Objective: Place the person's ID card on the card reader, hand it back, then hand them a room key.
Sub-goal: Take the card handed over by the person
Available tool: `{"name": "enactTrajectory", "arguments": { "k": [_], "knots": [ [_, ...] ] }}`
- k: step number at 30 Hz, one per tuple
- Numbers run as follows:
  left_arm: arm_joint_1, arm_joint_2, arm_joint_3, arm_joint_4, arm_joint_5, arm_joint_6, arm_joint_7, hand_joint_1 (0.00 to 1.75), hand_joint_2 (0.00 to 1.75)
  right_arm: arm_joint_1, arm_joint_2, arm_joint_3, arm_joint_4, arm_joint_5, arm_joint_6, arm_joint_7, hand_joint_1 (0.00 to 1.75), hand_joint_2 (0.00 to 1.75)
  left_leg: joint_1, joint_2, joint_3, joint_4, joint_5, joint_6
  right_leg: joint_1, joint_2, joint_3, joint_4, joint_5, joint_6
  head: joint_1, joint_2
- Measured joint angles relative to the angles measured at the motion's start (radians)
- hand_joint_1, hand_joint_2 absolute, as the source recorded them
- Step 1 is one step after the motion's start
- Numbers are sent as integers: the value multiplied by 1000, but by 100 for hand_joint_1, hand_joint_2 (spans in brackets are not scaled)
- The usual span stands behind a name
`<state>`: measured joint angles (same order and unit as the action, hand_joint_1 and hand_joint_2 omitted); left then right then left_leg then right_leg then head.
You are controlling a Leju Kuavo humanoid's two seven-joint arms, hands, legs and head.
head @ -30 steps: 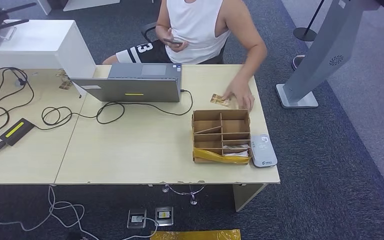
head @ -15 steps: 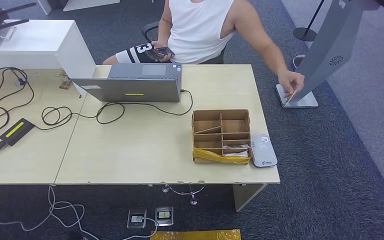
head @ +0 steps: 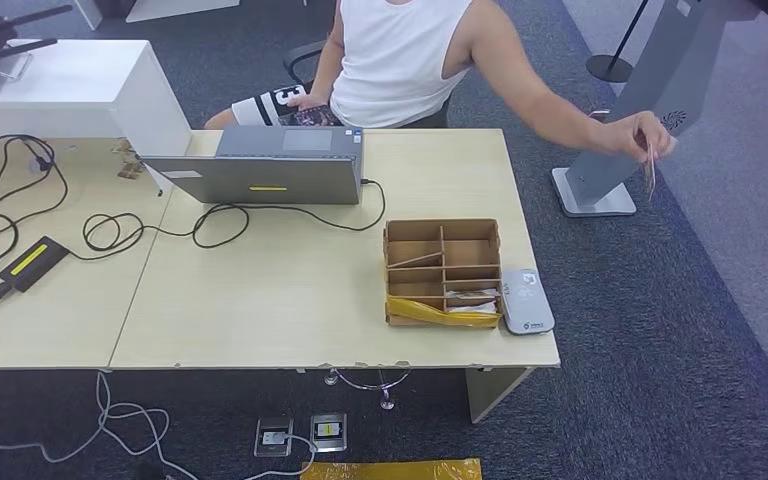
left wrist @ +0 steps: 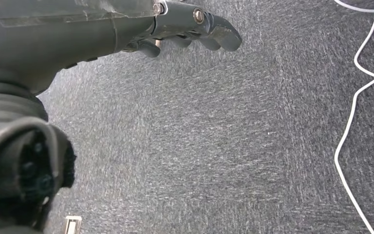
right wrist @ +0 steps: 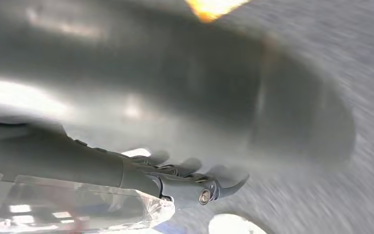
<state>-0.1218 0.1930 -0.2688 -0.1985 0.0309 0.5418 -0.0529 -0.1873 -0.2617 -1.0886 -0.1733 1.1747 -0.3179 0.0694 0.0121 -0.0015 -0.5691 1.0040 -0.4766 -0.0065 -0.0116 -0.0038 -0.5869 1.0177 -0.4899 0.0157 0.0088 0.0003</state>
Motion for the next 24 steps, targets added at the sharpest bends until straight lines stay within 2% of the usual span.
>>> {"name": "enactTrajectory", "arguments": {
  "k": [3,7,10,14,16,18,21,24],
  "knots": [
    [0,2,-2,0,0,0,0,0,0,-27,-41,-23,-3,-93,-83,-111,0,175,-1,0,0,0,0,0,-1,0,0,0,0,0,0,0],
    [0,3,-2,0,0,3,1,0,0,-112,-130,-51,-25,-169,-124,-235,0,175,-3,1,0,0,1,1,-3,1,0,0,2,2,0,0],
    [-1,5,-2,0,0,6,1,0,0,-220,-205,-59,-54,-210,-129,-327,0,175,-6,3,-1,0,2,3,-6,2,-1,1,3,4,0,0],
    [-2,8,-2,0,4,14,1,0,0,-439,-313,-14,-110,-277,-106,-423,0,175,-9,2,-2,0,4,5,-9,2,-2,2,4,5,0,0],
    [-2,8,-2,0,7,19,1,0,0,-545,-346,48,-154,-337,-92,-441,0,175,-8,1,-2,1,5,6,-9,0,-2,2,5,6,0,0],
    [-2,7,-2,0,7,21,0,0,0,-629,-363,152,-215,-435,-85,-409,0,175,-9,-1,-3,1,5,6,-9,-2,-2,3,5,6,0,0],
    [-2,7,-2,0,5,21,-4,0,0,-700,-377,348,-327,-540,-74,-350,0,175,-8,-3,-4,0,6,7,-8,-4,-2,3,4,6,0,0],
    [-4,5,-2,0,2,19,-11,0,0,-738,-373,529,-410,-544,-55,-326,0,175,-7,-2,-5,0,6,6,-7,-3,-2,3,4,6,0,0]
  ]
}}
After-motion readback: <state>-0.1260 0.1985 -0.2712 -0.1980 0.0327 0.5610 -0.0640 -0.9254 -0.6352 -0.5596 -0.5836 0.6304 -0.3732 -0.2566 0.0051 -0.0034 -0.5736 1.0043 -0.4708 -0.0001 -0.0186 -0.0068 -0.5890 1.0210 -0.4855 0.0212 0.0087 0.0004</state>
